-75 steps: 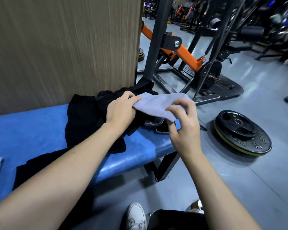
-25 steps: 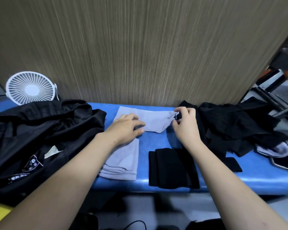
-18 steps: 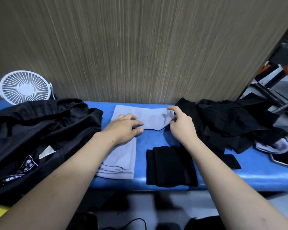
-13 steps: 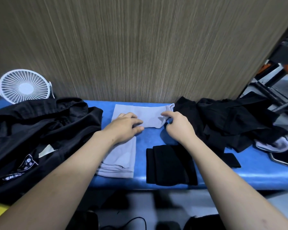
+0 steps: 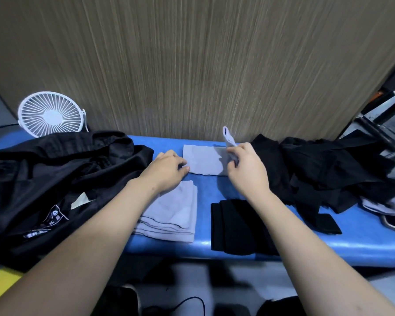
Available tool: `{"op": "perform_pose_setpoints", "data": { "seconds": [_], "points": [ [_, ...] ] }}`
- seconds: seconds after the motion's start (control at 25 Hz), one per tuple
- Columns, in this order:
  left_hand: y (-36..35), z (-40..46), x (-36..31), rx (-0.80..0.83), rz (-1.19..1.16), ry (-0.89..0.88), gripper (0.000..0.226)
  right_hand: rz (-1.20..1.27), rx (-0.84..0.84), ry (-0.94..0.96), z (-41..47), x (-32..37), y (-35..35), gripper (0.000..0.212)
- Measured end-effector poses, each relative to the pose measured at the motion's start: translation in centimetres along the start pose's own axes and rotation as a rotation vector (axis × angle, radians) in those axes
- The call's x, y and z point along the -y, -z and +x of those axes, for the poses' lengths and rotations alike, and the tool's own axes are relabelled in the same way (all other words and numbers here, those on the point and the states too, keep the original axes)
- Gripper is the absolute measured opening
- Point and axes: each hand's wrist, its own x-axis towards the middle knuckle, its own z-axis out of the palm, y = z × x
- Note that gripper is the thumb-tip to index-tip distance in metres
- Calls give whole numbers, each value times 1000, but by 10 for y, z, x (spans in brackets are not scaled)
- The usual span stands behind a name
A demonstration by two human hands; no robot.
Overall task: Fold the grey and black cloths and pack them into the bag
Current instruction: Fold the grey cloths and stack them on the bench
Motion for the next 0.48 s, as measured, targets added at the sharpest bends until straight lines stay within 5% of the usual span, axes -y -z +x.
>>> {"op": "perform_pose_setpoints", "data": {
  "seconds": [0.48],
  "points": [
    [1,1,4,38,18,-27,38,96,331,104,3,48,-53,53]
  ]
}}
